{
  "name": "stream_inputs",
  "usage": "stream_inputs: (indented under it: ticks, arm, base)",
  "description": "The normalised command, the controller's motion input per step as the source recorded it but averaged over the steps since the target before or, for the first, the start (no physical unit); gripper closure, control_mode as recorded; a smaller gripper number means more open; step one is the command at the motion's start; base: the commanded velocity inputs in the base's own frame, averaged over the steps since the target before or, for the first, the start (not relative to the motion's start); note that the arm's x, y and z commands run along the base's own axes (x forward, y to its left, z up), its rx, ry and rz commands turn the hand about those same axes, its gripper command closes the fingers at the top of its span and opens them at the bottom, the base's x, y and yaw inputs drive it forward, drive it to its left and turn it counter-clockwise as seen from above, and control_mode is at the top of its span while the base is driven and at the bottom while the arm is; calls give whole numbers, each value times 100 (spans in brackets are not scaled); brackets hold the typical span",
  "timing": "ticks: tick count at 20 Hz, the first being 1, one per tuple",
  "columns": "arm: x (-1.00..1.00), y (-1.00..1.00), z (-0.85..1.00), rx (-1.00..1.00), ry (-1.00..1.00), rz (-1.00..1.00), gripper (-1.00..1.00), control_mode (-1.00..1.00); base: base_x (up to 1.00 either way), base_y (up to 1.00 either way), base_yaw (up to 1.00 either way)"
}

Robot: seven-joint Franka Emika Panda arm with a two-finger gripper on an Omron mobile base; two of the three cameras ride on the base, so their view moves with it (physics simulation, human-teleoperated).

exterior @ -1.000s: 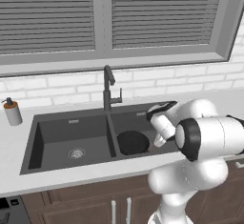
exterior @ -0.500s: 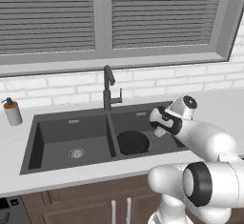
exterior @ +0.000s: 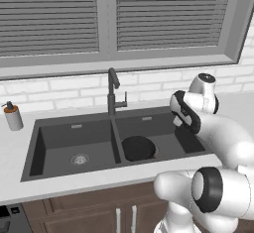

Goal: Pick the pan and sponge and place them into the sink. Then turn on the water.

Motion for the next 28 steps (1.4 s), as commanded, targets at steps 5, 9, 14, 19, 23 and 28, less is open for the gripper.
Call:
stream_inputs:
  ticks: [5,9,14,19,23,28]
  arm:
    - [-59,-83,-4,7,8,-51,-100,-100]
    - [-73,-80,-9,7,0,-44,-100,-100]
    - [-61,-66,-20,4,0,-27,-100,-100]
    - [-13,-57,-24,3,0,-6,-100,-100]
    - [0,-55,-35,3,0,0,-100,-100]
    - [0,-46,-35,3,0,0,-100,-100]
  base:
    - [0,0,0]
    - [0,0,0]
    - [0,0,0]
    - [0,0,0]
    - [0,0,0]
    - [0,0,0]
